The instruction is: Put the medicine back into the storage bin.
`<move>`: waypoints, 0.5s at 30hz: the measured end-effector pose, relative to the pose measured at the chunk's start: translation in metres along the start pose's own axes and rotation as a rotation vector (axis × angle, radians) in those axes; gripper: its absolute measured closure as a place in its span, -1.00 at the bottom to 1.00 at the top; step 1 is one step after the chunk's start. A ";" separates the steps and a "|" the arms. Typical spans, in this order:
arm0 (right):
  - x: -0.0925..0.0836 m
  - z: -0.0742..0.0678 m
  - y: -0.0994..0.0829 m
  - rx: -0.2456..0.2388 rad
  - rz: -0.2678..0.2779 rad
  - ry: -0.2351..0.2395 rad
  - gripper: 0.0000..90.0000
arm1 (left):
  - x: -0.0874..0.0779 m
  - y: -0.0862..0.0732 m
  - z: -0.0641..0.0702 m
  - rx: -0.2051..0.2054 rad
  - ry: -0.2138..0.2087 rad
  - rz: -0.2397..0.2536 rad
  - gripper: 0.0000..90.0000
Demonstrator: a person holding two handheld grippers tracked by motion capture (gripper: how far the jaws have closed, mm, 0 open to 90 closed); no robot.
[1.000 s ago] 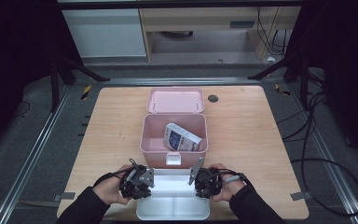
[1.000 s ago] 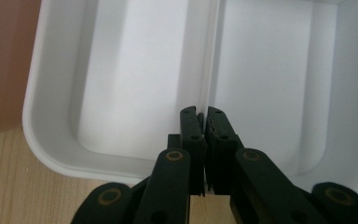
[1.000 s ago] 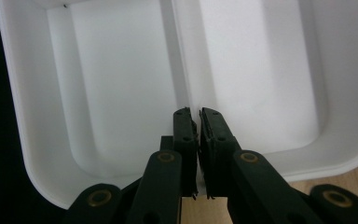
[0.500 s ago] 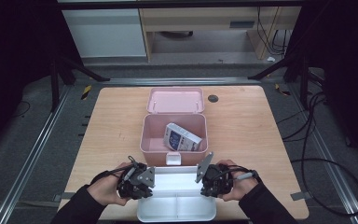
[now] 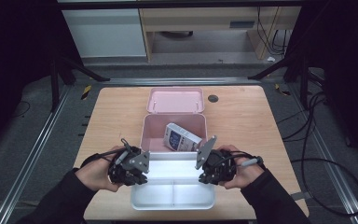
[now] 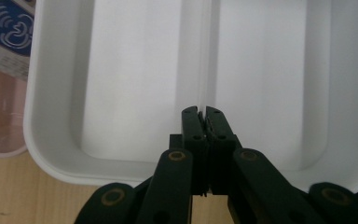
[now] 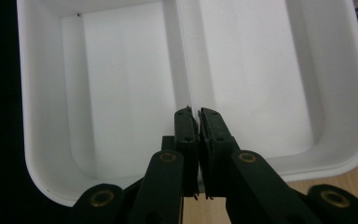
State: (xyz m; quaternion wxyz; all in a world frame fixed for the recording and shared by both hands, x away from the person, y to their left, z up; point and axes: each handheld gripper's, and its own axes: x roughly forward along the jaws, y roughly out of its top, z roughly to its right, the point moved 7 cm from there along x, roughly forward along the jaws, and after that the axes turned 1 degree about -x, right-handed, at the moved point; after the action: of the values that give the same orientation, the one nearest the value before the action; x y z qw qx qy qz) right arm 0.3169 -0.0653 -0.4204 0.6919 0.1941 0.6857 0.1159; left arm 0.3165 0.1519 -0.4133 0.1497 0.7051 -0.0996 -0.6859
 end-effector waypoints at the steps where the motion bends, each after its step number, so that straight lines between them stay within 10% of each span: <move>1: -0.002 0.003 0.002 -0.001 0.007 -0.005 0.92 | -0.004 0.001 -0.006 -0.001 0.002 0.002 0.96; 15: -0.032 0.075 0.022 -0.014 0.059 -0.067 0.93 | -0.026 0.017 -0.084 0.019 0.029 0.018 0.95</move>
State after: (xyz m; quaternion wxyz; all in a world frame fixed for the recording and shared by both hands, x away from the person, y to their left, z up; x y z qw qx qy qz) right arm 0.3924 -0.0676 -0.3832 0.7120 0.2133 0.6553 0.1347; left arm 0.4002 0.1517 -0.3820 0.1506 0.7154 -0.1103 -0.6733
